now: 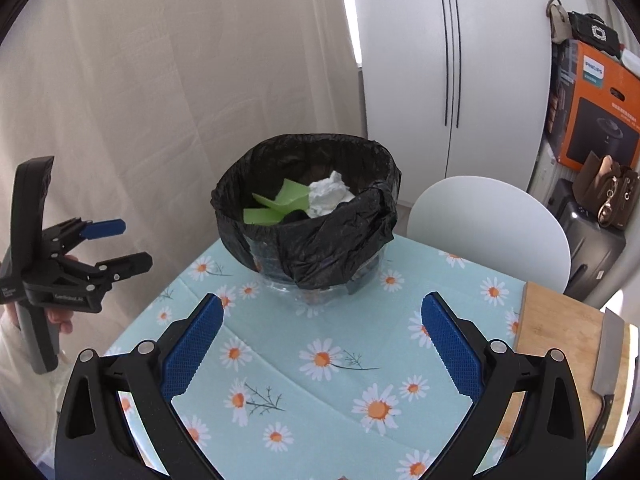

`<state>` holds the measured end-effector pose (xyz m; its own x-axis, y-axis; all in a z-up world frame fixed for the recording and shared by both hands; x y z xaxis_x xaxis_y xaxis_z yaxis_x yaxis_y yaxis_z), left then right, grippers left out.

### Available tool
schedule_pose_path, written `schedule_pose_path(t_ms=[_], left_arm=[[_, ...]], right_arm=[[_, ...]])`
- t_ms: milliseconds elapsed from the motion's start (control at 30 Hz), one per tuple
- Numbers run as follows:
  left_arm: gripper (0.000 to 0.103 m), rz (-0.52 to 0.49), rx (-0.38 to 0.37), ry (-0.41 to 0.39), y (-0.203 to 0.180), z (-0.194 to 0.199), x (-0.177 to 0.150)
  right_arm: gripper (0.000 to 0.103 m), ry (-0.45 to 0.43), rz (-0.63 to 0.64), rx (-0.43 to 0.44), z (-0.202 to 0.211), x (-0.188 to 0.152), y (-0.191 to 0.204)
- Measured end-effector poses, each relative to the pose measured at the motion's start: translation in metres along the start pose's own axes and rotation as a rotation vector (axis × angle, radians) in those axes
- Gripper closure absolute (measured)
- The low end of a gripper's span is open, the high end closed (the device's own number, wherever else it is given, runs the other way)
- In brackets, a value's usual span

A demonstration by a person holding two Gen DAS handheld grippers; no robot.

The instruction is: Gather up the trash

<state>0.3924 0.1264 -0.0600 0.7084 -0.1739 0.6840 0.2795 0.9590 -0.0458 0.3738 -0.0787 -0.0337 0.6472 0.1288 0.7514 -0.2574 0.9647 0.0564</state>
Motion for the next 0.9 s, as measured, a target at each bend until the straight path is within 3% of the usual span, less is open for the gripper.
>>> schedule_pose_path(t_ms=[333, 567, 700, 900], left_arm=[[0.006, 0.072, 0.096, -0.018, -0.019, 0.033, -0.045], [0.006, 0.080, 0.147, -0.031, -0.039, 0.046, -0.074], [0.006, 0.072, 0.138, -0.044, -0.056, 0.054, -0.087], [0.006, 0.104, 0.185, -0.008, -0.062, 0.051, -0.116]], right_arm=[[0.008, 0.010, 0.063, 0.044, 0.033, -0.045, 0.007], [0.008, 0.002, 0.091, 0.021, 0.054, -0.081, 0.014], [0.008, 0.011, 0.095, 0.006, 0.064, -0.101, 0.018], [0.008, 0.033, 0.065, -0.015, 0.075, -0.129, 0.018]])
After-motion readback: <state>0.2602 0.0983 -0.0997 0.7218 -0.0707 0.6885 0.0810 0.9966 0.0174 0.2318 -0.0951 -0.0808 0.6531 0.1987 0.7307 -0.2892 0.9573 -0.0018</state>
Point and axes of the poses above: each gripper's, at about its wrist camera, not at the fingertips, and z roughly against the way its jaws point, y to its left, x to its top, the point moved 10 cm from there along -z, roughly the way its jaws point, and after that the axes turned 6 degrees about z, right-handed, at the moved point
